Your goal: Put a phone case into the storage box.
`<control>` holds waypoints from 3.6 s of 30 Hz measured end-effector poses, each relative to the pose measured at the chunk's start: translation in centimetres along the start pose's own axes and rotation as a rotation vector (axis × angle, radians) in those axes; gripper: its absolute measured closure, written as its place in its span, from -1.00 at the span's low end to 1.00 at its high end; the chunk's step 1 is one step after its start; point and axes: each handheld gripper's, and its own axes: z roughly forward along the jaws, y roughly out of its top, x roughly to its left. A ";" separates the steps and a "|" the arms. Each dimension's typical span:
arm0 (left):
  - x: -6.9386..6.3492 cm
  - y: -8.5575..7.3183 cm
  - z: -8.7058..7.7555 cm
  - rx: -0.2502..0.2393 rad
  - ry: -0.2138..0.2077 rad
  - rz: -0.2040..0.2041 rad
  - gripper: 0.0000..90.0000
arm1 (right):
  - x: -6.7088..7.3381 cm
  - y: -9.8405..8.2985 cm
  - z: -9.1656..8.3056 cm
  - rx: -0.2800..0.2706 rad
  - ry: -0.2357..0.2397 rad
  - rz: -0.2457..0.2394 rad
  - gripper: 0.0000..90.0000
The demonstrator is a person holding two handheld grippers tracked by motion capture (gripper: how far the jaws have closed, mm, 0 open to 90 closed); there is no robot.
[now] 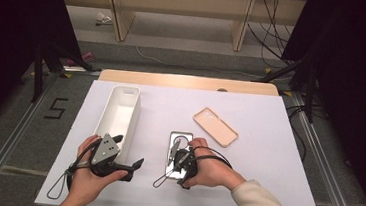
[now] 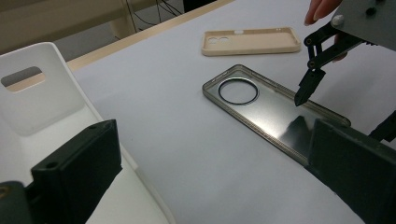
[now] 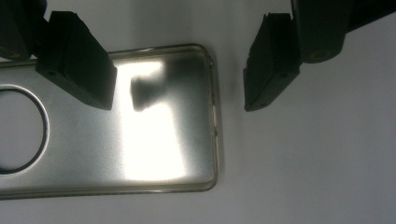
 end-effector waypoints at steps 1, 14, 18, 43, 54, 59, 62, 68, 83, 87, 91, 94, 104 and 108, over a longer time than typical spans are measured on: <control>0.0 0.0 0.0 0.000 0.000 0.000 -0.95 | 0.0 0.1 0.0 0.002 0.000 0.000 -0.41; 0.0 0.0 0.0 0.001 -0.002 0.001 -0.95 | 0.1 0.5 0.3 0.014 0.001 -0.015 -0.36; 0.0 0.0 0.0 0.001 -0.002 0.002 -0.95 | 0.1 0.8 0.3 0.025 0.004 -0.029 -0.31; -0.1 0.0 0.0 0.002 -0.008 0.006 -0.95 | 0.1 1.7 0.8 0.053 -0.030 -0.062 -0.09; -0.2 0.0 0.1 -0.001 -0.011 0.005 -0.95 | 0.5 2.0 1.0 0.076 -0.017 -0.085 0.16; -0.2 0.0 0.1 0.000 -0.015 0.006 -0.95 | 0.9 2.2 0.9 0.095 -0.018 -0.124 0.34; -0.2 0.0 0.1 0.000 -0.015 0.006 -0.95 | 1.1 2.3 1.0 0.101 -0.007 -0.116 0.44; -0.2 0.0 0.1 0.001 -0.015 0.007 -0.95 | 1.3 2.4 1.0 0.109 0.004 -0.129 0.59; -0.2 0.0 0.1 0.003 -0.016 0.007 -0.95 | 1.7 2.7 1.0 0.121 0.010 -0.151 0.92; -0.2 0.0 0.1 0.002 -0.016 0.008 -0.95 | 1.8 2.7 1.0 0.132 0.010 -0.152 0.93; -0.2 0.0 0.1 0.002 -0.016 0.007 -0.95 | 1.7 2.7 0.9 0.137 0.014 -0.154 0.96; -0.2 0.0 0.1 0.003 -0.015 0.009 -0.95 | 1.7 2.7 0.9 0.139 0.020 -0.152 0.98; -0.2 0.0 0.1 0.003 -0.015 0.007 -0.95 | 1.7 2.6 0.9 0.118 0.019 -0.119 0.99; -0.2 0.0 0.1 0.003 -0.016 0.009 -0.95 | 1.5 2.4 0.6 0.114 0.020 -0.110 0.99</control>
